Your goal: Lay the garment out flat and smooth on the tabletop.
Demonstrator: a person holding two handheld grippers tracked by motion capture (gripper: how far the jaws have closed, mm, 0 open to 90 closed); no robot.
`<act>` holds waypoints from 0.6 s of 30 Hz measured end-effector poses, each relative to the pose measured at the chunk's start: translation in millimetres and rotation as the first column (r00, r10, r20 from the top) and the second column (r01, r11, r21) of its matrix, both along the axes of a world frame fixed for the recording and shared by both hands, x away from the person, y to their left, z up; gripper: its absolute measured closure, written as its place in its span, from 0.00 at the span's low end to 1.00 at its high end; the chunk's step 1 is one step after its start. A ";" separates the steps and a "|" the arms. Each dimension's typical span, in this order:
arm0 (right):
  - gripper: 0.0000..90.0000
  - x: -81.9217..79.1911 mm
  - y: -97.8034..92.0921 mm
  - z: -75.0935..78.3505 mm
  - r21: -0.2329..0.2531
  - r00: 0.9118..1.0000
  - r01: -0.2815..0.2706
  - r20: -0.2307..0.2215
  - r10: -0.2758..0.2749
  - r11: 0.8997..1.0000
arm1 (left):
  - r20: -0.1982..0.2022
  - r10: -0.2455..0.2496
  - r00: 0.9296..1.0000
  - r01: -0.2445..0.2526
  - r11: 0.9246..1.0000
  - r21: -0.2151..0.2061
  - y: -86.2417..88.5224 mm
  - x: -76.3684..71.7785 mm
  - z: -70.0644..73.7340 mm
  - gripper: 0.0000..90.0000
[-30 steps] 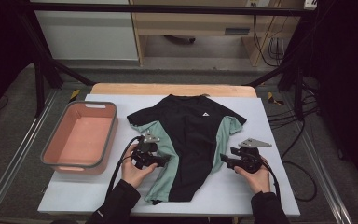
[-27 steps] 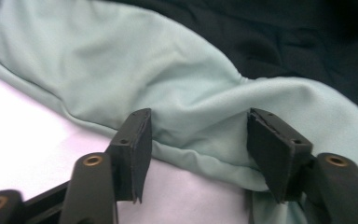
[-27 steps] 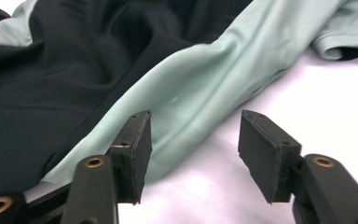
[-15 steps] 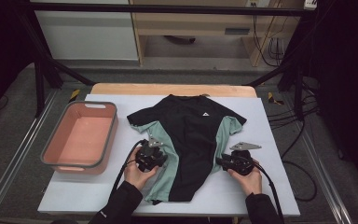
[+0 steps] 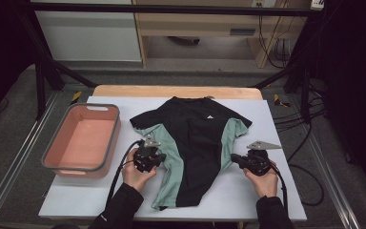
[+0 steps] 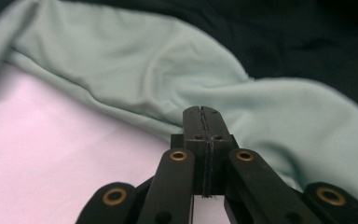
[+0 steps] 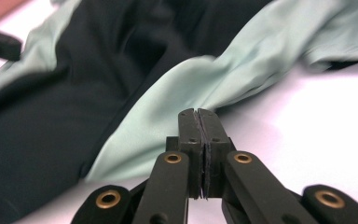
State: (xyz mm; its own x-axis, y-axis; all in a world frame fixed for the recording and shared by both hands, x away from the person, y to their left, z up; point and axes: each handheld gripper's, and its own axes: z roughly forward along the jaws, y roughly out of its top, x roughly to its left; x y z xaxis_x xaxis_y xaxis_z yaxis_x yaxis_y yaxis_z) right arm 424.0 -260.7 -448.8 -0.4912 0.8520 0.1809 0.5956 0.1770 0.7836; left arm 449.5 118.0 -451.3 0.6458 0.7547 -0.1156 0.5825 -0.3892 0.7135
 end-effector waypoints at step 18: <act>0.68 -9.4 -1.8 3.9 -0.050 0.995 -0.015 0.102 0.020 0.999 | -0.019 0.001 1.000 -0.002 0.999 -0.039 -10.5 -22.5 -0.9 0.58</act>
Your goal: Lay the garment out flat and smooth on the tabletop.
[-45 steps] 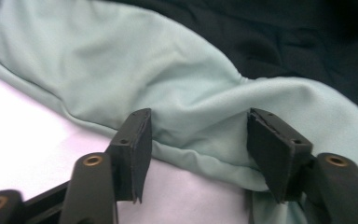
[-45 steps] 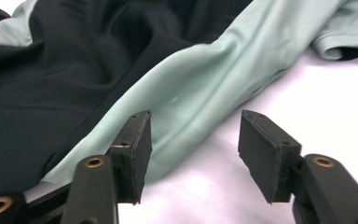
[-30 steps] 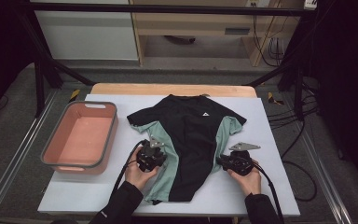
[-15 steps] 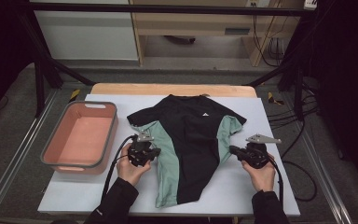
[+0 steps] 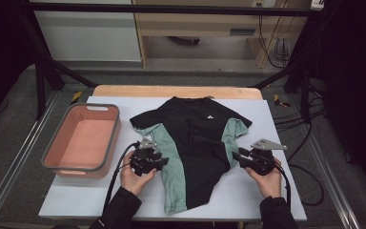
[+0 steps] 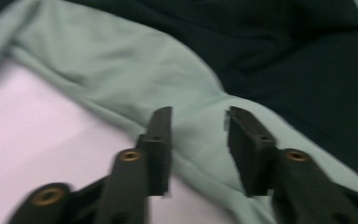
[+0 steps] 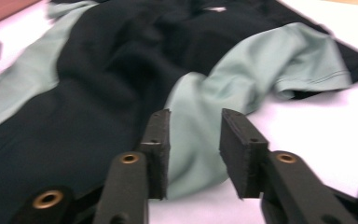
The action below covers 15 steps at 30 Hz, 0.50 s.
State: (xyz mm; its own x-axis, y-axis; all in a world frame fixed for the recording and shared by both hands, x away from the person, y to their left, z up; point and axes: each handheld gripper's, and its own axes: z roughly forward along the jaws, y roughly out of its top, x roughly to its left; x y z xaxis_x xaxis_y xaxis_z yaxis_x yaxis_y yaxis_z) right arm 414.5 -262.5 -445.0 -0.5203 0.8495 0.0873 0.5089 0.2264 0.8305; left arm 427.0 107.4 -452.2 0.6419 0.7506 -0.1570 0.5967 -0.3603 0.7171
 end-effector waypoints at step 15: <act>0.66 -10.5 22.2 -28.9 -0.026 1.000 -0.009 -0.028 0.008 1.000 | -0.031 0.003 1.000 -0.002 1.000 0.031 -12.1 -40.2 -21.5 0.68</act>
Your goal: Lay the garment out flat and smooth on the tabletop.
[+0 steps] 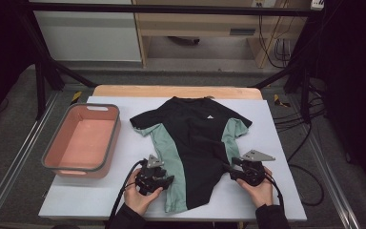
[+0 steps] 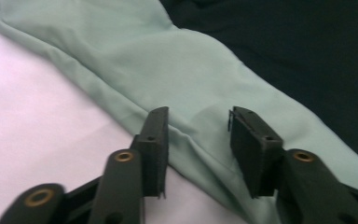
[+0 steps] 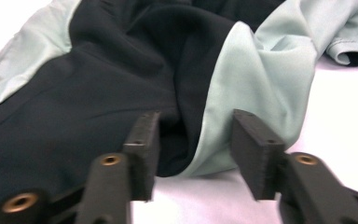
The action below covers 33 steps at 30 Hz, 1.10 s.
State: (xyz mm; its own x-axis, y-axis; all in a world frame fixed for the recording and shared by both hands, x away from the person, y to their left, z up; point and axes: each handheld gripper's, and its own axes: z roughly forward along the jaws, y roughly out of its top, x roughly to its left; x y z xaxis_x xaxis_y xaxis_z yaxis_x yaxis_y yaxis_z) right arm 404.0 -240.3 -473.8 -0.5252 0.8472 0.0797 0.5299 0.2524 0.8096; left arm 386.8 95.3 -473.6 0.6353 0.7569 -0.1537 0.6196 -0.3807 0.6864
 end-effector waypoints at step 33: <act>0.91 62.9 81.0 15.9 0.039 0.995 -0.099 0.008 0.099 0.994 | 0.047 0.089 0.995 -0.084 0.992 -0.097 66.4 -18.4 -6.2 0.98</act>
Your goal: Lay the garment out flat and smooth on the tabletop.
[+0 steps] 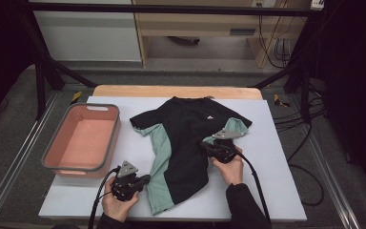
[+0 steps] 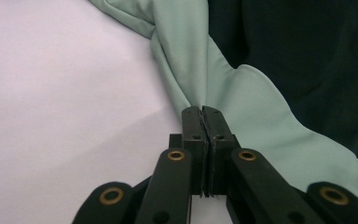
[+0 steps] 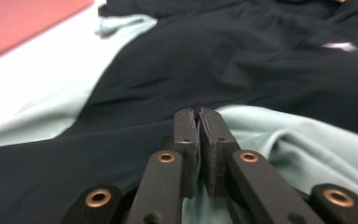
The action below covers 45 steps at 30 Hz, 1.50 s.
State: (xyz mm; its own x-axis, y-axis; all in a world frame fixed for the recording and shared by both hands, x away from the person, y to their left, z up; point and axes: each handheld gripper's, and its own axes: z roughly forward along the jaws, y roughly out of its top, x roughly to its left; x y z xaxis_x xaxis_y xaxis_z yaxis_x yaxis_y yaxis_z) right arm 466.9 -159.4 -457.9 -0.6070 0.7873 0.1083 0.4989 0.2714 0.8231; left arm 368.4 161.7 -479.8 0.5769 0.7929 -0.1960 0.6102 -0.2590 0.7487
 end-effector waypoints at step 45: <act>0.98 -17.5 11.3 10.0 0.018 0.994 -0.112 0.021 0.112 0.994 | 0.053 -0.022 0.998 0.019 0.997 0.069 -13.5 -4.5 -6.8 0.96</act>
State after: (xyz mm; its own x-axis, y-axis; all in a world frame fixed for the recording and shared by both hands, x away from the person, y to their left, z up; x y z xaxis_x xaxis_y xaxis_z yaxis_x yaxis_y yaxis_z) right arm 449.4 -148.1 -447.9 -0.6933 0.7123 0.1096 0.4497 0.3089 0.8381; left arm 363.9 148.2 -486.7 0.6014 0.7914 -0.1098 0.5635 -0.3227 0.7605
